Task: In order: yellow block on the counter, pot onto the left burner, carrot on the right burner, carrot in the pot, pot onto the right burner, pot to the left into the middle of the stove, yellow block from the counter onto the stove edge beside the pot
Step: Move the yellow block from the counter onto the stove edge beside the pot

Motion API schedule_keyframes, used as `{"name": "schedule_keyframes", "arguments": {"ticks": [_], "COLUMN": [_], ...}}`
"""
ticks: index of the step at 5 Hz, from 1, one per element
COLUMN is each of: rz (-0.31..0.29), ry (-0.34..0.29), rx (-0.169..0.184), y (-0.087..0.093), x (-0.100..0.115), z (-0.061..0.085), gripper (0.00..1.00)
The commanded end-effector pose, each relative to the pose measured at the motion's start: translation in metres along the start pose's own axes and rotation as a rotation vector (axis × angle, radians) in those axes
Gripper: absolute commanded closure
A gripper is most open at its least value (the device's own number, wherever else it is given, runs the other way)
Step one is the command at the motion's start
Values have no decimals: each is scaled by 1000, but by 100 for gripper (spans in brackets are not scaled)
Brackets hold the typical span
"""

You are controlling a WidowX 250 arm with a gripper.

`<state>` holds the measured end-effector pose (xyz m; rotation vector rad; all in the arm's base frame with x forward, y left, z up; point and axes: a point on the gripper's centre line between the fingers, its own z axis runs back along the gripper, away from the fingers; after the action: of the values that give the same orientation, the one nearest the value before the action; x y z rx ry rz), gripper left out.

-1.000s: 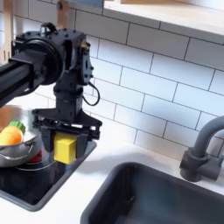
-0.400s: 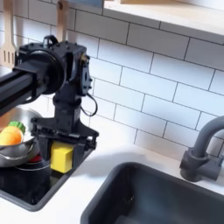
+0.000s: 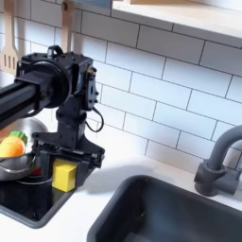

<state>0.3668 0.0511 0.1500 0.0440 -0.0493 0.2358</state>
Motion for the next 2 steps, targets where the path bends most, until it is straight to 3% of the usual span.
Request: {"name": "schedule_keyframes", "arguments": {"ticks": [1, 2], "rz": [-5, -24], "ry": [-4, 2], "rx": [-8, -8], "y": [5, -2], "x": [-10, -7], "z": [1, 1], "gripper": [0, 0]}}
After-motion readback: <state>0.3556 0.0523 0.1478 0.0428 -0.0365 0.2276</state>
